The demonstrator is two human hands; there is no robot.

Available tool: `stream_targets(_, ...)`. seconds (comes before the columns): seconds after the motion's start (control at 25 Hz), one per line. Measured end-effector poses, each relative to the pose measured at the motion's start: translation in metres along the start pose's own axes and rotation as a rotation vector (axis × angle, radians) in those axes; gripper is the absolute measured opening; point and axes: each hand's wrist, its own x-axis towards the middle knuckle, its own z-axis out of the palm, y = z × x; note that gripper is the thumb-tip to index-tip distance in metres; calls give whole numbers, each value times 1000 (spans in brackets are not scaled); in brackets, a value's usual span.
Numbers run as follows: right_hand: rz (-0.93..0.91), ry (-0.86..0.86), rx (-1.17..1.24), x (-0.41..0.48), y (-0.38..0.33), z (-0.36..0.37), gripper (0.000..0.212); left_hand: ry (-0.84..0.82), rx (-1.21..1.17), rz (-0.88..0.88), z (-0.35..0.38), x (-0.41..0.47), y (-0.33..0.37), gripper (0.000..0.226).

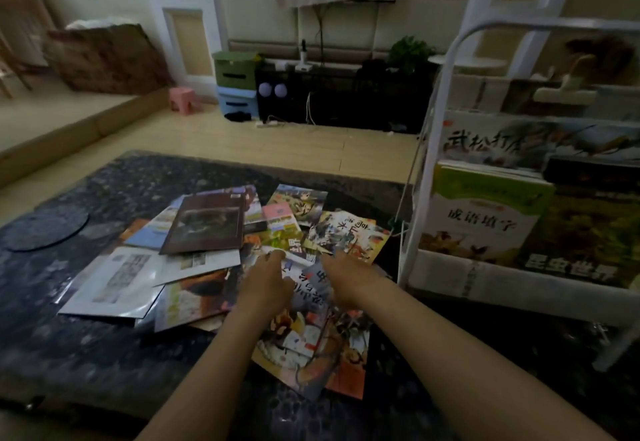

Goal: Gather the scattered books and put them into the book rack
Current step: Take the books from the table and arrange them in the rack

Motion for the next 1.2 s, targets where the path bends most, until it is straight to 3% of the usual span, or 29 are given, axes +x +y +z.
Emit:
stream_targets(0.24,71,-234,-73,42,14,25,64,-104,-53,121,37,20,0,58)
stream_targets(0.4,82,-207,-54,47,27,33,70,-139,47,190,50,34,15,60)
stream_targets(0.64,91,-252,-64,46,26,32,78,-25,207,142,61,38,15,54)
stream_targets(0.76,103,-254,-71,48,28,35,78,-58,182,106,64,42,19,57)
stream_targets(1.0,84,-223,-51,45,32,39,92,-121,71,59,55,42,18,61)
stream_targets(1.12,78,-178,-23,41,35,39,90,-84,-164,59,49,44,20,50)
stream_targets(1.2,75,-132,-12,39,38,42,100,-3,-309,73,45,46,19,41)
